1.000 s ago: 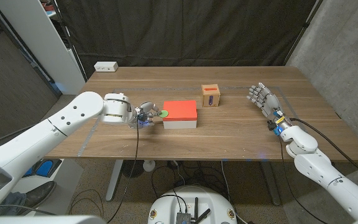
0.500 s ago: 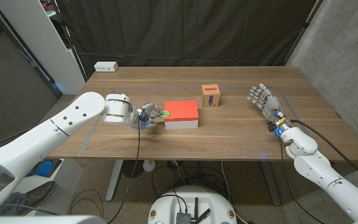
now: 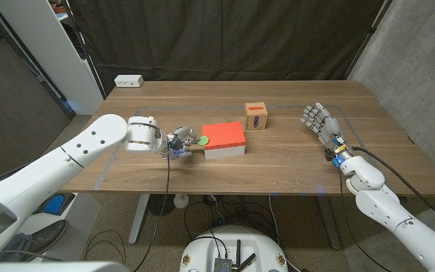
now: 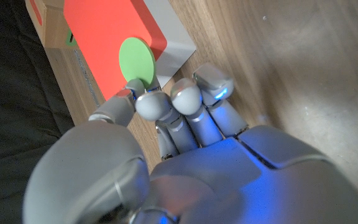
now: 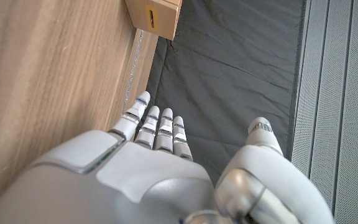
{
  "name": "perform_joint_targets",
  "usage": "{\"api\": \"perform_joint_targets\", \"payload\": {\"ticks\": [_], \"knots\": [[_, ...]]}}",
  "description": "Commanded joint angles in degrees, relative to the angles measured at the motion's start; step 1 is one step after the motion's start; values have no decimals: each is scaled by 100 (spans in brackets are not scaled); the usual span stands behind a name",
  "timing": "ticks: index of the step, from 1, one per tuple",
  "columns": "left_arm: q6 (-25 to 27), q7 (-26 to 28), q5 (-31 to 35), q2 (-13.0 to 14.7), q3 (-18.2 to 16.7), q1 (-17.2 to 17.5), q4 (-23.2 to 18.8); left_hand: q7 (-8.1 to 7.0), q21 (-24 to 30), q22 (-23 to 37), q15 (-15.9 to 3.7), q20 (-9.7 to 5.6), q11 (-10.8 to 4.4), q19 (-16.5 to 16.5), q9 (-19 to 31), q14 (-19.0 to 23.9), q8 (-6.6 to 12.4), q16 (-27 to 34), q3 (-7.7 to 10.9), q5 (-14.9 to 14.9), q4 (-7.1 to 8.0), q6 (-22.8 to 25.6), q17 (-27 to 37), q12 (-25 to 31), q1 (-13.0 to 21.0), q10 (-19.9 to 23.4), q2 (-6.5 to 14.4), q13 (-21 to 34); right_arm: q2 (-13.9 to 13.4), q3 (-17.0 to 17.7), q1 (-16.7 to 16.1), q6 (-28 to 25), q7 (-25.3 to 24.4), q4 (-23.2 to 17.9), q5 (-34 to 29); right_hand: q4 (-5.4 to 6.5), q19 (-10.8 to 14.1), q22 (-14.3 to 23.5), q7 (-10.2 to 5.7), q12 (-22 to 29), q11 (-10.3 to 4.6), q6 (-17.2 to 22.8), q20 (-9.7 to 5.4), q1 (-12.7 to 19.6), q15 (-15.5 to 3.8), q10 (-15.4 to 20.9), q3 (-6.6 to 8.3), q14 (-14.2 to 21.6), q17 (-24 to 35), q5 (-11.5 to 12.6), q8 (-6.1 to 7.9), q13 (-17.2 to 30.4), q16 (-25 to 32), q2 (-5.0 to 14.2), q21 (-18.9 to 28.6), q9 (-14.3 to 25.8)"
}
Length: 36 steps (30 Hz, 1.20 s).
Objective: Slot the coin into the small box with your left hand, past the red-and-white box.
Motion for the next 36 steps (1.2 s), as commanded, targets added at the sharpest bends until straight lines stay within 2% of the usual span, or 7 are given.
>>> {"api": "perform_joint_targets", "payload": {"ticks": [1,5,10,19,25,36], "knots": [[-258,-338,47,125,-207,332,-88,12,14,9,11,-245,-12,-66,24,-12,-45,6,117,63,-48,104,13,12,140,-63,208,6,34,-43,-53,3,-87,-89,-53,-4,33,32,30,27,-7,35,40,-12,-2,69,-24,48,3,7,15,-1,13,15,-8,22],[-383,-467,113,150,-268,475,-102,-36,43,-73,12,-251,-11,-44,88,17,-37,26,103,87,-115,205,12,21,415,-40,350,-9,-18,-36,-145,-54,-201,-253,-94,-4,34,32,30,26,-2,33,42,-14,-1,71,-25,47,2,7,14,-1,13,16,-12,22],[-508,-701,246,203,-358,626,-142,-54,66,-82,14,-248,-12,-60,110,28,-77,26,54,107,-115,241,-4,39,622,-26,384,-14,-86,-12,-258,-95,-356,-466,-171,-4,30,32,25,23,-3,29,47,-15,-2,66,-26,46,0,7,12,0,12,16,-17,22],[-725,-1045,440,296,-563,900,-225,-53,55,-60,12,-239,-14,-87,130,24,-139,30,-30,122,-70,250,18,73,674,-14,372,6,-171,15,-434,-165,-598,-805,-294,-3,27,33,23,21,4,34,51,-20,5,71,-28,44,-3,7,12,1,11,18,-28,23],[-1066,-1314,764,298,-738,1131,-332,-55,44,-43,12,-239,-15,-108,136,17,-182,31,-60,132,-66,262,34,68,682,-38,355,2,-208,45,-550,-187,-739,-979,-361,-3,26,33,23,18,0,34,54,-22,3,67,-29,33,-5,7,12,2,6,18,-32,23],[-1695,-1644,1473,159,-1005,1532,-487,-60,46,-2,14,-239,-16,-105,164,17,-235,38,-78,148,-59,281,80,98,698,-22,341,27,-228,129,-730,-200,-952,-1201,-411,-4,29,34,13,19,-3,24,53,-24,3,78,-30,41,-9,8,7,3,9,19,-39,23]]}}
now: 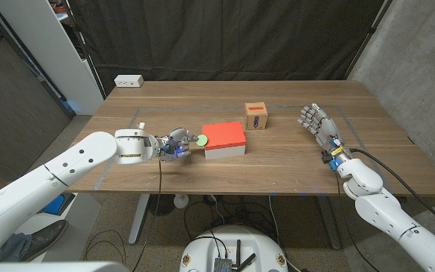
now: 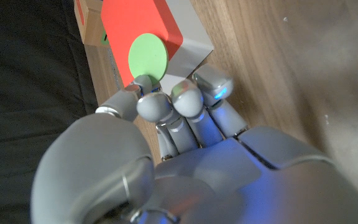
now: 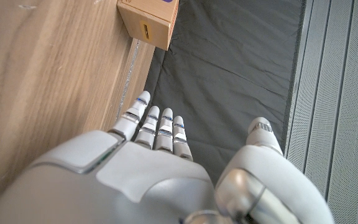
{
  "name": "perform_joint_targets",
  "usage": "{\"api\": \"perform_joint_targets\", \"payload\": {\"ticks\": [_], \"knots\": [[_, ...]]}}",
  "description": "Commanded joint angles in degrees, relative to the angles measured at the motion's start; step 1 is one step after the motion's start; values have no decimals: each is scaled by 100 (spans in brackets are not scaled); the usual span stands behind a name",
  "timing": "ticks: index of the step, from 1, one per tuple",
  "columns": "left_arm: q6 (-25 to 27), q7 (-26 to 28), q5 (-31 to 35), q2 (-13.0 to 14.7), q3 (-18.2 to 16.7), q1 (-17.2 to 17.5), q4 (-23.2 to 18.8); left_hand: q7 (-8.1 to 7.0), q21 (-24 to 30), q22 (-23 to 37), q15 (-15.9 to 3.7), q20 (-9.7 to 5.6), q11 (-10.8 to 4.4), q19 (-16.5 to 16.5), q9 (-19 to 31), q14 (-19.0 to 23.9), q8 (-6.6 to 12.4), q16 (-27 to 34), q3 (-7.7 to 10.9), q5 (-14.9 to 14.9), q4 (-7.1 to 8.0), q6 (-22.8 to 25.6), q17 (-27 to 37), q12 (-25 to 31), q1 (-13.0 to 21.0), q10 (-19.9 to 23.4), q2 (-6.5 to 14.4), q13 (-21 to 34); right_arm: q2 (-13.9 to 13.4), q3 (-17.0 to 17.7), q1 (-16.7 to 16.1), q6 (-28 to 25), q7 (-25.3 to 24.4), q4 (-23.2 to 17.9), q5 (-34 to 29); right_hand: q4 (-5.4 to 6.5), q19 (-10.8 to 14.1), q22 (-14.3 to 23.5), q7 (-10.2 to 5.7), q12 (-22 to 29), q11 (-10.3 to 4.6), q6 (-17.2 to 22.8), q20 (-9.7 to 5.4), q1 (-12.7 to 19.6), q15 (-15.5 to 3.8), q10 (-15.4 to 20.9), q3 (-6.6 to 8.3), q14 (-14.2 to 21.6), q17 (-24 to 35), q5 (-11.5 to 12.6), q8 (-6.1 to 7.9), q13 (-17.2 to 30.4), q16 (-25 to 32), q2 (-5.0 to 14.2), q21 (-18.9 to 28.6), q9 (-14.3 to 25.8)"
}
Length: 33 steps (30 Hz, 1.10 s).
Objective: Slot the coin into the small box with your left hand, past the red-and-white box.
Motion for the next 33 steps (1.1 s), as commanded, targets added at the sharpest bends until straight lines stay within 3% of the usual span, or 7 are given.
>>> {"api": "perform_joint_targets", "payload": {"ticks": [1,14,23,33], "knots": [[-653,-426,705,-120,-301,434,-145,51,21,34,17,-272,-25,-3,38,26,-40,48,-11,59,-10,136,31,22,79,-1,-6,18,-55,85,-215,-27,-246,-296,-106,-4,8,34,5,17,18,14,33,-25,4,55,-30,40,18,8,7,3,9,20,-18,23],[-907,-574,1215,-351,-419,573,-149,41,5,20,14,-270,-24,-18,58,31,-98,40,-37,65,-7,156,70,28,138,-16,-5,30,-66,125,-262,-51,-270,-356,-100,-6,11,34,-10,15,22,6,25,-24,5,58,-29,47,13,9,4,4,11,24,-26,23],[-1228,-235,2413,-536,-247,606,-381,30,21,43,15,-267,-26,-14,66,26,-144,30,-48,74,-1,176,113,56,159,6,-10,65,-21,141,-278,-29,-277,-372,-64,-8,17,34,-11,11,18,2,27,-23,-5,55,-28,51,10,10,3,5,11,27,-29,23],[-1090,-153,3409,-794,12,334,-352,33,51,63,18,-265,-25,-2,94,48,-168,31,-60,77,5,194,171,109,188,24,-21,132,27,111,-265,-44,-298,-373,-64,-9,21,35,-4,11,10,4,23,-23,0,60,-28,54,6,10,4,5,12,29,-34,24]]}}
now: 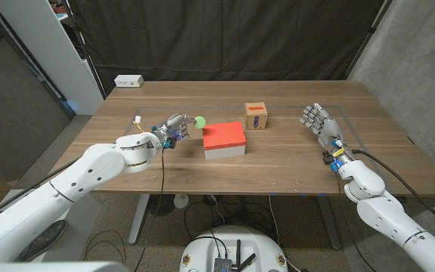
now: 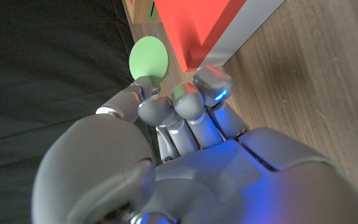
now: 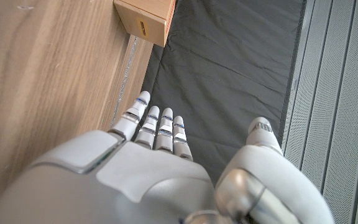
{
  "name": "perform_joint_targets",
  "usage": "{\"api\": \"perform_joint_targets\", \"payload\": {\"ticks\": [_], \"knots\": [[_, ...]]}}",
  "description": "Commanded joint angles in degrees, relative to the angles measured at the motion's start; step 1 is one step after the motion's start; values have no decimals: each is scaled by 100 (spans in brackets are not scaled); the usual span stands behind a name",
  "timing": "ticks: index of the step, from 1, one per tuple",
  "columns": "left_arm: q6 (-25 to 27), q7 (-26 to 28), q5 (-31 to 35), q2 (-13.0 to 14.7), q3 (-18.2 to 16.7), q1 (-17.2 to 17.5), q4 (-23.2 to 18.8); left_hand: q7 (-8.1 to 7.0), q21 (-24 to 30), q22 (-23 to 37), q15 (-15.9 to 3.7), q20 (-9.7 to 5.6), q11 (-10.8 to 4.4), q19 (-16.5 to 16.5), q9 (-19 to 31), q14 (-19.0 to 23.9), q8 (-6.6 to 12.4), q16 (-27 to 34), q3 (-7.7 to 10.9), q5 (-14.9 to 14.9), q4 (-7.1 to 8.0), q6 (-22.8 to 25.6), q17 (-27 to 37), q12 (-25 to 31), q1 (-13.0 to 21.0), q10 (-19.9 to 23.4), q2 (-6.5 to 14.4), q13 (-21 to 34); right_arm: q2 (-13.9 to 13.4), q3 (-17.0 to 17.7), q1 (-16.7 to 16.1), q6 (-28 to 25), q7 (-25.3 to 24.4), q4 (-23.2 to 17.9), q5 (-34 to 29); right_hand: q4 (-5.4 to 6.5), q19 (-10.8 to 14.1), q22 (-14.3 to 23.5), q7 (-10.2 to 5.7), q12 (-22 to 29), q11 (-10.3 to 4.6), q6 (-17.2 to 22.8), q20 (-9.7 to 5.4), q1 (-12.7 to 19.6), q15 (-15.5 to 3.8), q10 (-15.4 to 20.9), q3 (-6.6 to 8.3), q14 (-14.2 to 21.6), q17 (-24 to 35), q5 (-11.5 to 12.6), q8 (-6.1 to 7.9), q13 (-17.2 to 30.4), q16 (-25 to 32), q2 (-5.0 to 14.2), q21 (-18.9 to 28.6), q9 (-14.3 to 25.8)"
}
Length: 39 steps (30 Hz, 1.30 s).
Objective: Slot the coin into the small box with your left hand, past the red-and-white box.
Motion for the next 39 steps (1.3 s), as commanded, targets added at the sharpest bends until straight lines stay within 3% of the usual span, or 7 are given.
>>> {"api": "perform_joint_targets", "payload": {"ticks": [1,15,31,39], "knots": [[29,171,1241,-306,253,-230,-35,89,51,25,3,-268,-23,-2,37,58,-11,34,-26,36,-6,138,54,75,64,33,28,83,52,-16,-8,8,-45,-25,-6,-10,22,35,-2,10,2,6,28,-23,4,50,-28,55,5,10,5,5,12,30,-12,24],[221,259,2862,-684,655,-600,70,51,98,63,8,-267,-25,16,148,59,21,31,-11,46,-4,160,115,105,72,22,6,165,97,40,-124,43,-191,-147,-18,-12,26,35,-3,8,0,6,22,-21,0,52,-25,52,-1,12,6,6,10,36,-18,24],[777,-50,4526,-1025,1246,-1267,226,34,144,79,12,-269,-25,57,185,79,22,35,-9,50,-8,187,202,139,97,40,-25,258,156,67,-189,109,-233,-167,-21,-16,31,35,-1,5,-1,7,20,-16,-7,52,-22,52,-8,14,6,7,9,43,-25,24],[790,-296,5200,-1253,1443,-1530,434,23,151,79,15,-270,-24,56,183,89,-15,32,-19,48,-4,148,241,155,103,36,-46,324,196,67,-185,108,-214,-141,42,-17,34,35,2,3,-2,4,17,-15,-12,53,-21,54,-12,15,5,7,9,45,-28,24]]}}
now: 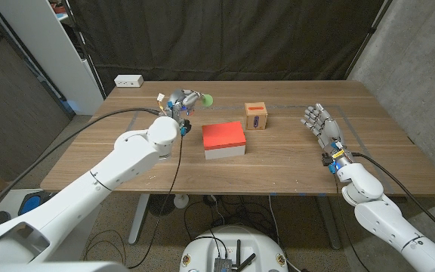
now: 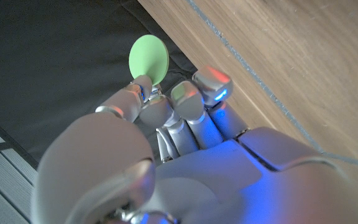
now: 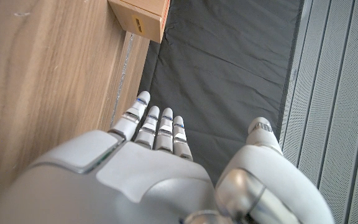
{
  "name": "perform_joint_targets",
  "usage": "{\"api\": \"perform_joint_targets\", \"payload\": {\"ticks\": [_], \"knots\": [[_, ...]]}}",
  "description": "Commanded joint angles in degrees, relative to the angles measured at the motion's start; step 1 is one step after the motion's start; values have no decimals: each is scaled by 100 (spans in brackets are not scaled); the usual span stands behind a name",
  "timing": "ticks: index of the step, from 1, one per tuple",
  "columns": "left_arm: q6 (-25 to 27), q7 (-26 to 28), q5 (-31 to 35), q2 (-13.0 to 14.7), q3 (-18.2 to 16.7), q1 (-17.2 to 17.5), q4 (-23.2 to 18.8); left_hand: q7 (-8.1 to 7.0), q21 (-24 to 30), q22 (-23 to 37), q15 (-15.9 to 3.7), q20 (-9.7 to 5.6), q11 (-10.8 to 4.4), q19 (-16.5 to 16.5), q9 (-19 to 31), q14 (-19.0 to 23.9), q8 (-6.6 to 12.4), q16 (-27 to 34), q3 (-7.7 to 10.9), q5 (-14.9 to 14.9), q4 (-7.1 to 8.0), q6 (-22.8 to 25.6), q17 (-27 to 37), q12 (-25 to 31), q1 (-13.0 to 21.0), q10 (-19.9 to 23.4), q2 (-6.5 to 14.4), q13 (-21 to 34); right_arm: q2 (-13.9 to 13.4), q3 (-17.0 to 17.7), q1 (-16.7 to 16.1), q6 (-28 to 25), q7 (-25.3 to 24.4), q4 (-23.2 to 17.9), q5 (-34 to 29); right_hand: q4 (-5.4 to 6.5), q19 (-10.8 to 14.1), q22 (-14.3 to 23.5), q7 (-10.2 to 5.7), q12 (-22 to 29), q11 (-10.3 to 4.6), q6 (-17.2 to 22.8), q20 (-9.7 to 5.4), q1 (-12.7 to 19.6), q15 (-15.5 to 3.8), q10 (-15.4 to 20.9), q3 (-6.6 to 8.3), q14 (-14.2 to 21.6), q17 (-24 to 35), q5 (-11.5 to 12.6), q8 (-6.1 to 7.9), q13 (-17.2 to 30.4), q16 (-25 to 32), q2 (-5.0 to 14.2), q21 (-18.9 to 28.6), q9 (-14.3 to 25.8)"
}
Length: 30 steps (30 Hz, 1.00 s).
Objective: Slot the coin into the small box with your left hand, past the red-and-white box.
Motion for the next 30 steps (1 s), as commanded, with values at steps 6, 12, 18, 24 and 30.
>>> {"api": "perform_joint_targets", "payload": {"ticks": [6,12,18,24,30], "knots": [[243,-459,1527,-517,541,-693,369,36,33,28,-13,-265,-47,65,61,64,-5,16,-24,46,14,82,88,38,59,6,-32,56,67,4,-4,50,21,49,49,-18,36,5,2,3,6,6,17,-13,-14,56,-20,56,13,15,6,7,10,47,-8,24],[388,-572,2073,-702,817,-942,539,26,31,28,-9,-269,-50,62,76,58,5,8,-26,47,12,102,107,57,64,19,-37,103,111,16,-13,71,20,78,106,-19,35,5,3,4,2,6,19,-12,-18,60,-19,55,11,16,6,7,9,48,-11,24],[478,-575,2740,-877,1124,-1160,742,25,31,30,-9,-268,-46,63,48,58,-13,4,-35,49,12,115,119,33,62,25,-54,82,103,32,-42,96,23,87,97,-20,37,5,3,1,-5,8,18,-11,-17,55,-18,59,9,16,7,7,10,50,-12,24],[526,-700,3224,-1084,1337,-1377,1013,9,30,29,-9,-270,-49,72,31,60,-21,4,-41,51,11,139,137,75,63,53,-64,151,127,37,-40,94,37,102,145,-20,39,5,3,3,-5,9,18,-9,-17,60,-17,58,7,17,7,7,10,53,-13,24],[545,-848,3541,-1316,1474,-1560,1306,-6,26,30,-9,-270,-50,70,35,73,-12,5,-47,50,16,172,149,75,54,42,-76,179,137,32,-29,93,47,125,156,-21,38,5,6,1,4,8,18,-7,-20,57,-16,60,5,17,7,7,11,56,-15,24]]}}
